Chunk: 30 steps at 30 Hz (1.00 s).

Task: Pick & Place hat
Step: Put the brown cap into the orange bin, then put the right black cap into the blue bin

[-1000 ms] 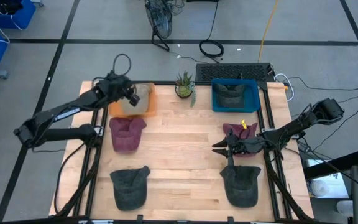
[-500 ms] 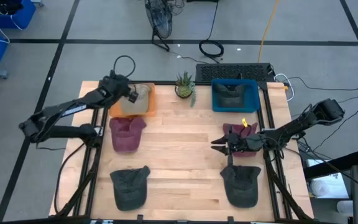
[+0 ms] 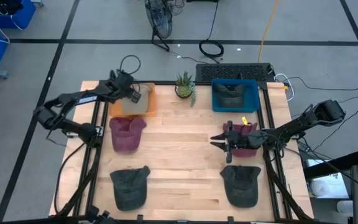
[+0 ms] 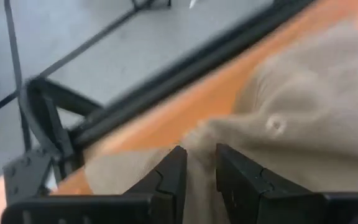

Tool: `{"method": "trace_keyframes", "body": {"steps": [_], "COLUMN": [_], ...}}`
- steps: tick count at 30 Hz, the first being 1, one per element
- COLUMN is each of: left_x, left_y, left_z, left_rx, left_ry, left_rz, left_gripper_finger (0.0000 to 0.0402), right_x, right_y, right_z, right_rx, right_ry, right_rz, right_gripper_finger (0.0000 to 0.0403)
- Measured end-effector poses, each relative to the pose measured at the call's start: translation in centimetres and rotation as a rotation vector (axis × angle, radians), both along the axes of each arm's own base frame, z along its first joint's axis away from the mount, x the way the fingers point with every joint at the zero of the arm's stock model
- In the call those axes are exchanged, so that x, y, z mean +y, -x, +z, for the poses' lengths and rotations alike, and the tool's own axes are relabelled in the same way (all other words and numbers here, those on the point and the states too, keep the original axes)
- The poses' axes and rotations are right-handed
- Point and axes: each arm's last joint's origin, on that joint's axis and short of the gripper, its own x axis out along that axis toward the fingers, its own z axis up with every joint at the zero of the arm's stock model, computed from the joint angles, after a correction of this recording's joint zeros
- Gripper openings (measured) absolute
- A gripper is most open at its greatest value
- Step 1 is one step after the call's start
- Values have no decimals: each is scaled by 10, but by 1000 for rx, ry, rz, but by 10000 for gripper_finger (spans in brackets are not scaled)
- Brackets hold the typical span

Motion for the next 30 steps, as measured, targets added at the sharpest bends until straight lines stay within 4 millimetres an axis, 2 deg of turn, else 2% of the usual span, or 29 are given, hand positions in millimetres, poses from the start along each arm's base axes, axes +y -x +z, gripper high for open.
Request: {"method": "trace_keyframes", "body": {"steps": [5, 10, 13, 15, 19, 23, 27, 30], "left_x": [-8, -27, -42, -53, -76, -89, -91, -90], "left_y": [-2, -1, -6, -11, -25, -33, -36, -36], "left_z": [29, 59, 83, 98, 125, 142, 148, 146], "left_rx": [-110, -216, -405, -545, -763, -856, -912, -896], "left_ry": [-57, -140, -194, -217, -303, -438, -500, -479], "left_rz": [-64, -135, -291, -449, -780, -1023, -1081, -1074], "left_gripper_finger": [92, 92, 92, 92, 92, 92, 92, 92], "right_x": [0, -2, -6, -7, -9, -16, -26, -31], "right_y": [0, 0, -1, -5, -15, -16, -3, 8], "right_z": [8, 10, 5, 9, 35, 79, 110, 112], "right_rx": [-74, -91, 2, 88, 304, 520, 739, 876], "right_ry": [85, 88, 87, 78, 91, 102, -30, -161], "right_rz": [3, -68, -93, -104, -129, -173, -161, -164], "right_gripper_finger": [77, 77, 77, 77, 77, 77, 77, 78]}}
